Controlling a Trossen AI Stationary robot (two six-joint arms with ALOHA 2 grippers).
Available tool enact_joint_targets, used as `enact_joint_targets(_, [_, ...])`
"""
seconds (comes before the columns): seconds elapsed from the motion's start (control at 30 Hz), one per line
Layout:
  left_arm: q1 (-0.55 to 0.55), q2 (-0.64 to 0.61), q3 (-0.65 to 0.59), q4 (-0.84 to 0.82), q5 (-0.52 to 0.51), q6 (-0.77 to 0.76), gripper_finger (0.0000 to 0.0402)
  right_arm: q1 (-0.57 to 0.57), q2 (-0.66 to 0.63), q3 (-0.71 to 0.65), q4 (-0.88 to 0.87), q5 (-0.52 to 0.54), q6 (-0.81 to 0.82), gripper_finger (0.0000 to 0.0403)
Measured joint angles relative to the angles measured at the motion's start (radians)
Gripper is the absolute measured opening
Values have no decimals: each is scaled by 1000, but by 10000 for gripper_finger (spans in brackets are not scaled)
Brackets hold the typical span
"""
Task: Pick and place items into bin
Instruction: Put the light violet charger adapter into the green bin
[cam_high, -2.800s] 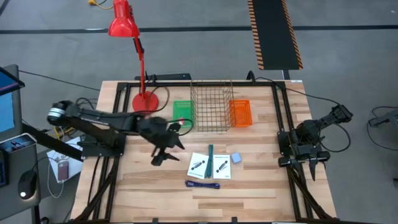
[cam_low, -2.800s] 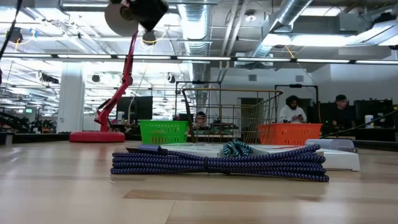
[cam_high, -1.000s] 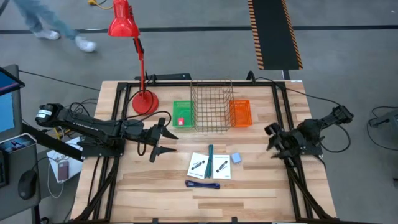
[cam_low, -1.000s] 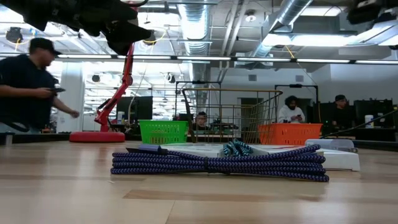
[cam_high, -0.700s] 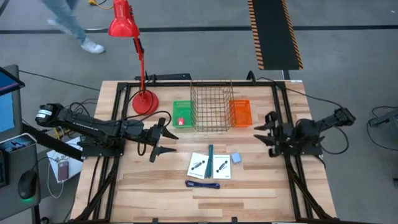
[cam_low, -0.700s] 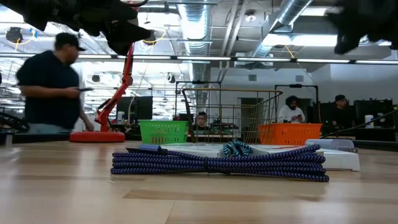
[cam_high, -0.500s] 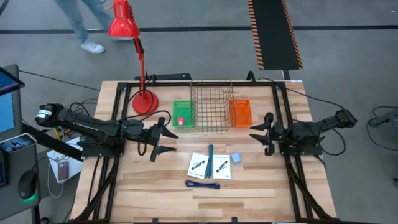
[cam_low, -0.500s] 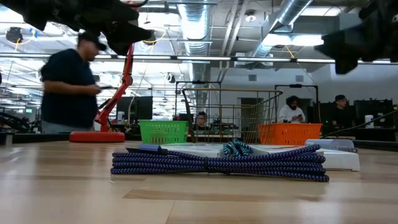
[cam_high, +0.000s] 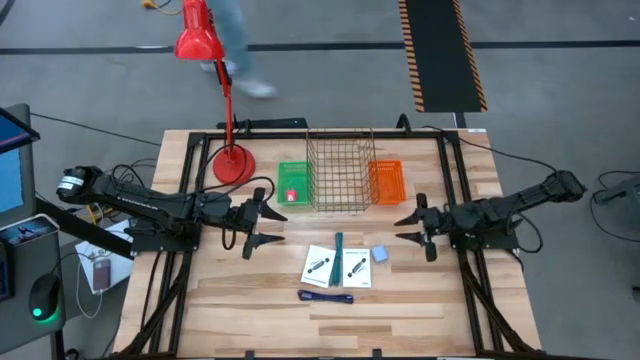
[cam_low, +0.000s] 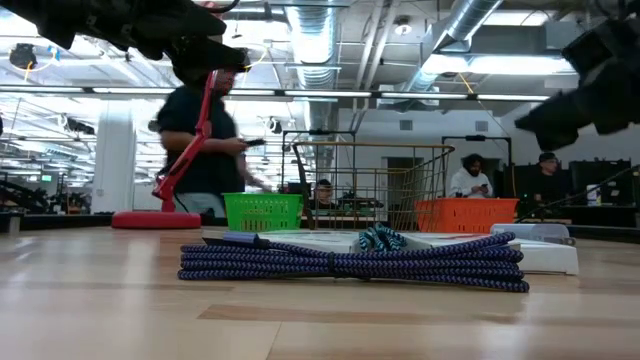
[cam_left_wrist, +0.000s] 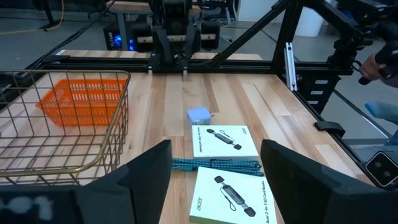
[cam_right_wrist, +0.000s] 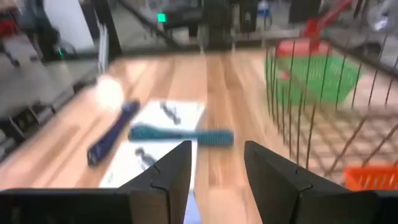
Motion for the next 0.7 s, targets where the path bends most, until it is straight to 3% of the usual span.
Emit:
enact_joint_targets(0.23, [0,0,0,1,0,-3,235,0,192,-1,34,0,62,151])
enact_joint_targets(0.7, [0,0,0,1,0,-4,235,0,389,10,129,-55,141,198])
